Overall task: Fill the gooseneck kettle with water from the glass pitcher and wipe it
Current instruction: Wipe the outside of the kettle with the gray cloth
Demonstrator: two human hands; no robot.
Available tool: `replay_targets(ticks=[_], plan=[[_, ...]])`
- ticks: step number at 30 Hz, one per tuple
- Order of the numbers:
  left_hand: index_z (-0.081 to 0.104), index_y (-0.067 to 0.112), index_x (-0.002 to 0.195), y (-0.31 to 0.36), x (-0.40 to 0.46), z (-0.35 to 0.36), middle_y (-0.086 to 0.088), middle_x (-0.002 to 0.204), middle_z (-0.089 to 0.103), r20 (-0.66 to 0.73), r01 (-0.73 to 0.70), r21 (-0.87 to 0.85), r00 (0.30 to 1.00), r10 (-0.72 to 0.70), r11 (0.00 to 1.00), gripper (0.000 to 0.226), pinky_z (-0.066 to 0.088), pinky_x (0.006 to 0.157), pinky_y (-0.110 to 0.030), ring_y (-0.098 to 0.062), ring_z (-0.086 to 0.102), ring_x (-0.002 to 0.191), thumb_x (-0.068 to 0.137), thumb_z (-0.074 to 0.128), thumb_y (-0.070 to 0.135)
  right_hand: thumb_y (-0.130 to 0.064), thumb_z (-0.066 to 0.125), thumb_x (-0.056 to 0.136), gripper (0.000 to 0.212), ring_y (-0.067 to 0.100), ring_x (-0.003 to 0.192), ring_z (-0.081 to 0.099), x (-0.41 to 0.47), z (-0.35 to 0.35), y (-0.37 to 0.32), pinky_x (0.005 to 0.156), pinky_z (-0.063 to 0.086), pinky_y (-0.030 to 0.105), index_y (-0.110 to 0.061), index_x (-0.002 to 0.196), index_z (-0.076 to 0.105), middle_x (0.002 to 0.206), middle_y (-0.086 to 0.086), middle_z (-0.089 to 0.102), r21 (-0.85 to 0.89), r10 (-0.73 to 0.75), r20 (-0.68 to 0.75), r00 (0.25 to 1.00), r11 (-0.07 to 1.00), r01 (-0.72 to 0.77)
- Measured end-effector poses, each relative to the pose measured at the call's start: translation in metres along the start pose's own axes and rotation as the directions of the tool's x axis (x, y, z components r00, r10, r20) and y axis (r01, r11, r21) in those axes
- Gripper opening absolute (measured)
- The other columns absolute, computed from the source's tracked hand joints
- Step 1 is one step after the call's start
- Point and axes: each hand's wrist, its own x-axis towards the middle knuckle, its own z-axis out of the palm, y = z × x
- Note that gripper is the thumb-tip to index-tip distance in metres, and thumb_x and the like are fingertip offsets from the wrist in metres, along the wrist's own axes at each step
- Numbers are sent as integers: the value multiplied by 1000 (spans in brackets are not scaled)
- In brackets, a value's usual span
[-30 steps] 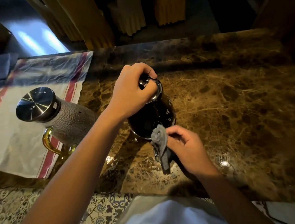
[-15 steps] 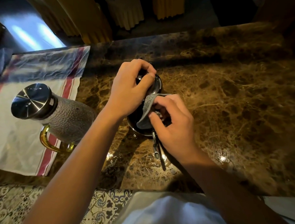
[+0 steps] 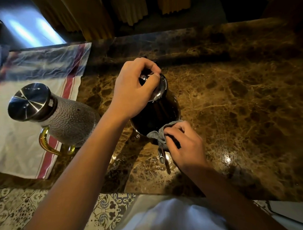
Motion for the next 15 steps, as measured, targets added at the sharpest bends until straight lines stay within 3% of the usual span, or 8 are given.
replay_targets(ticks=[7, 12, 15], plan=[[63, 29, 107, 0, 1, 1, 10, 114, 69, -16, 13, -18, 1000, -13, 1000, 12, 43, 95, -27, -10, 56, 112, 96, 57, 30, -10, 72, 90, 20, 18, 94, 62, -8, -9, 4, 75, 52, 36, -12, 109, 77, 101, 2, 68, -101, 61, 134, 989, 994, -48], [64, 29, 105, 1, 2, 2, 9, 115, 70, -21, 19, -19, 1000, -19, 1000, 12, 44, 95, -29, -10, 57, 113, 95, 58, 29, -3, 72, 91, 17, 15, 86, 63, 12, -25, -19, 74, 54, 31, -7, 107, 73, 104, 3, 65, 124, 81, 15, 997, 989, -83], [63, 30, 104, -1, 2, 3, 9, 114, 70, -32, 11, -18, 999, -12, 1000, 11, 45, 96, -31, -12, 58, 112, 95, 58, 29, -5, 70, 94, 21, 16, 93, 63, 24, -23, -35, 80, 54, 32, -6, 114, 72, 110, 5, 64, 150, -2, 61, 998, 989, -7]])
